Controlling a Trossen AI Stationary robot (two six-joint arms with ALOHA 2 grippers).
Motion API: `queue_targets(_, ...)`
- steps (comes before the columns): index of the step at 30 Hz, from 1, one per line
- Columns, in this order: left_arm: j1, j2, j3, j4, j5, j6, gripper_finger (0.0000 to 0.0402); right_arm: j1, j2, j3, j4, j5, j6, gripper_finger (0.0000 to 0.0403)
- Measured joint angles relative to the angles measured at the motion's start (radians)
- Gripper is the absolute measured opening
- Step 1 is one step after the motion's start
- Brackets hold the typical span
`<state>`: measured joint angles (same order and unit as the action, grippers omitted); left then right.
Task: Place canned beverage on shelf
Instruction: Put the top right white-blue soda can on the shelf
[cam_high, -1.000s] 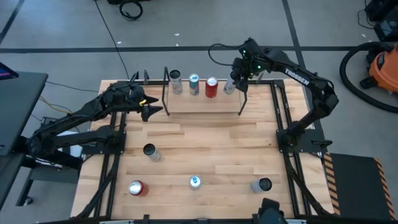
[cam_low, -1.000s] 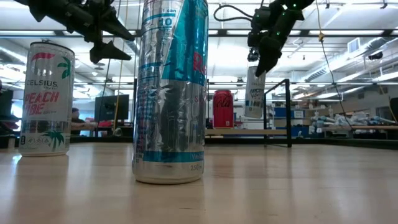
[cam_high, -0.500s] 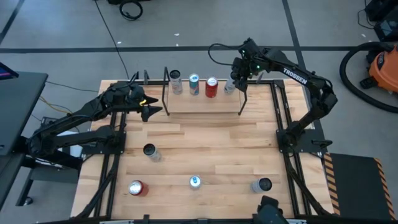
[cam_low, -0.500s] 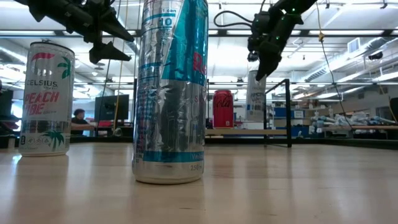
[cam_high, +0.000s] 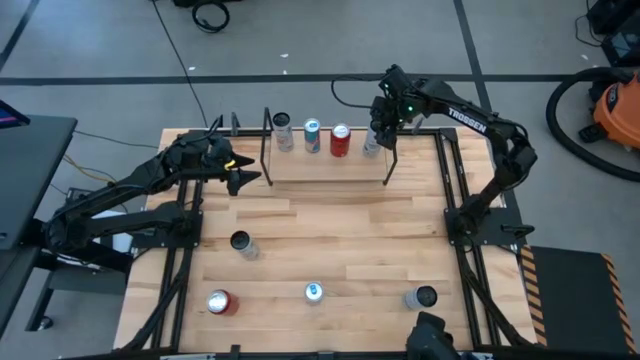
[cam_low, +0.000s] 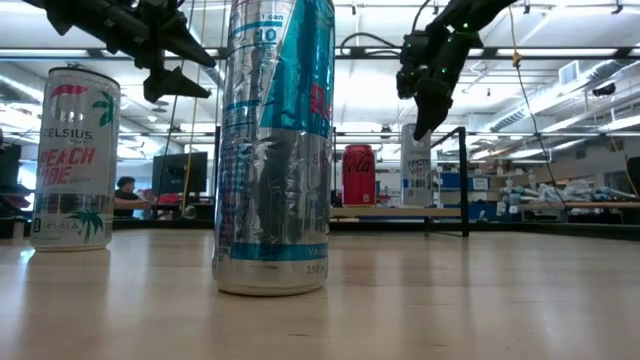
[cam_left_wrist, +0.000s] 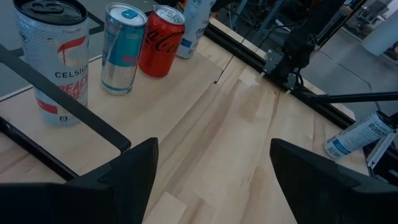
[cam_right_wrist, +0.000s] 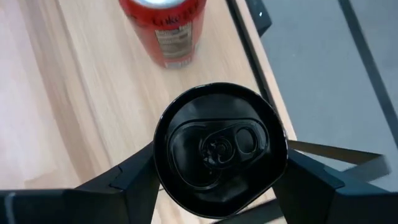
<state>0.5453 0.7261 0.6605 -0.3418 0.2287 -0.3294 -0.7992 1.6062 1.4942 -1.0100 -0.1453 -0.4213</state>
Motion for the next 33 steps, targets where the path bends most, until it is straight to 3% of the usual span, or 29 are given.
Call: queue_targets(33, 0.0, 0.0, 0.0, 0.0, 0.0, 0.0, 0.0311, -0.002, 0.02, 0.0, 0.013, 0.018, -0.001, 0.0311)
